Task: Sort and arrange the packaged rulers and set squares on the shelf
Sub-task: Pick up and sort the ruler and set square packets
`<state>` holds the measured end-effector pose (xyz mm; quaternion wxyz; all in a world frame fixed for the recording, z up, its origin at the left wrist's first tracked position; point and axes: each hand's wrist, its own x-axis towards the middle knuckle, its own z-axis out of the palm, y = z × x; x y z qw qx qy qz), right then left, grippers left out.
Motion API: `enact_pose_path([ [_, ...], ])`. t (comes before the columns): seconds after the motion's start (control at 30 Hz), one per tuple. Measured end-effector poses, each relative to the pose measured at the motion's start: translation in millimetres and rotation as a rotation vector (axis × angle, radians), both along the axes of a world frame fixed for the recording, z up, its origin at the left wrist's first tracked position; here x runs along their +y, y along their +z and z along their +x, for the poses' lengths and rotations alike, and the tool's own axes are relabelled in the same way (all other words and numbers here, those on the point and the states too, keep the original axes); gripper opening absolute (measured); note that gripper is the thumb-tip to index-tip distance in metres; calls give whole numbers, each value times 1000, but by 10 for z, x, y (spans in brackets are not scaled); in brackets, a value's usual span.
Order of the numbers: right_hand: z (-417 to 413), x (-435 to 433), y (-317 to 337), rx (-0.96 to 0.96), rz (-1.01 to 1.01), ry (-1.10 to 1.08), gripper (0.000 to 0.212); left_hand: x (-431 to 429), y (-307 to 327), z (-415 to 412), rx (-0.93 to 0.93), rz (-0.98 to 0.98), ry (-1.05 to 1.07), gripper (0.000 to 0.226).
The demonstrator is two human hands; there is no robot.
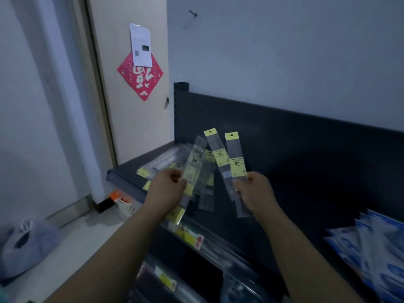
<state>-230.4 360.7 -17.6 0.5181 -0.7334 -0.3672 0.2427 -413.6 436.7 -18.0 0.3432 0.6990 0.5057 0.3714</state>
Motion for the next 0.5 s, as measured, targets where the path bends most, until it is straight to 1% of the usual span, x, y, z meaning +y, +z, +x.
enact_pose_path([
  [0.1,-184,418,-26,-21,-31,-35,13,450,1,-170,99,43,-7,36],
  [0.2,-283,719,-48,-54,-77,-94,14,774,-13,-213,177,55,-35,37],
  [0.3,-340,918,-74,-98,-113,-108,13,1001,-52,-178,230,72,-68,37],
  [0.37,-358,1012,-91,-175,-132,-83,13,1116,-86,-147,262,88,-85,37],
  [0.47,-390,1097,-83,-353,-247,-12,13,1224,-161,-137,324,150,-88,35],
  [0.5,-387,1116,-88,-400,-271,1,10,1249,-185,-141,344,187,-86,33],
])
